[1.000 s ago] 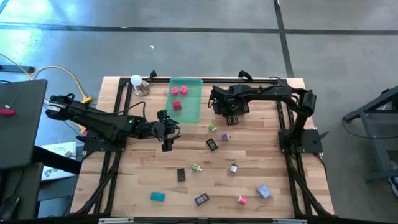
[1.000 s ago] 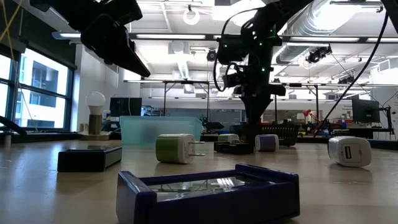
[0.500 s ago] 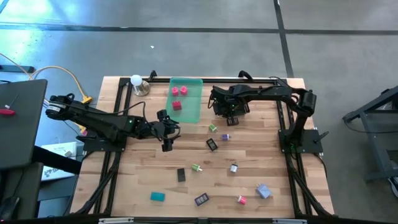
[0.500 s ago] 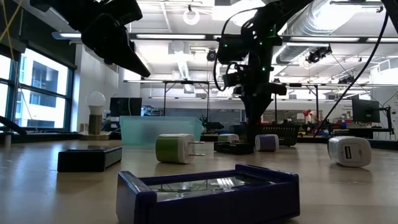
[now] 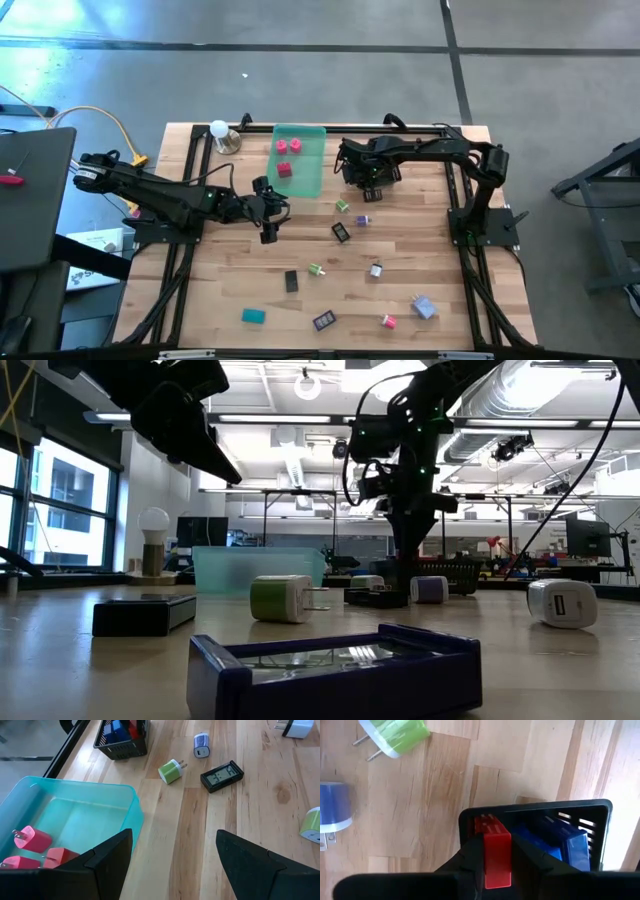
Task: Pick & Place Office items
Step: Put the red digital clock into the black bin
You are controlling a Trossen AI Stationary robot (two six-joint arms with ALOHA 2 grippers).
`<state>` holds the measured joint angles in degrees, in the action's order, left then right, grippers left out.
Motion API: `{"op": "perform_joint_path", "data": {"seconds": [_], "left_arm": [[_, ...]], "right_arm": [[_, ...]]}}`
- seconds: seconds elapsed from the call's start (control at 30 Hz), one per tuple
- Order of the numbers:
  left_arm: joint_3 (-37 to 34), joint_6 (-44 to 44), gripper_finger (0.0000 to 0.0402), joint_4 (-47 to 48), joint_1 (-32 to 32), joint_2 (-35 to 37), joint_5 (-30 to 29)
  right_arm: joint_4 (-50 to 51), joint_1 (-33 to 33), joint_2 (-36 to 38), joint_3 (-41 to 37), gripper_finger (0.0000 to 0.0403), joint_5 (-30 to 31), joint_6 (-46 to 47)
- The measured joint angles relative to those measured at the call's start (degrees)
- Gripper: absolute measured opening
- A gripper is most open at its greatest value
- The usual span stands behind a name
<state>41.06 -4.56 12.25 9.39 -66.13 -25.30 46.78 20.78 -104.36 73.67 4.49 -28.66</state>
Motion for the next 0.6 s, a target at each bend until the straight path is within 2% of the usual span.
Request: {"op": "perform_joint_path", "data": {"seconds": [0.6], "left_arm": [[0.0, 0.04, 0.028, 0.0, -0.02, 0.0, 0.0]], "right_arm": [[-1.06, 0.0, 0.0, 0.0, 0.0072, -0.17, 0.23]]}}
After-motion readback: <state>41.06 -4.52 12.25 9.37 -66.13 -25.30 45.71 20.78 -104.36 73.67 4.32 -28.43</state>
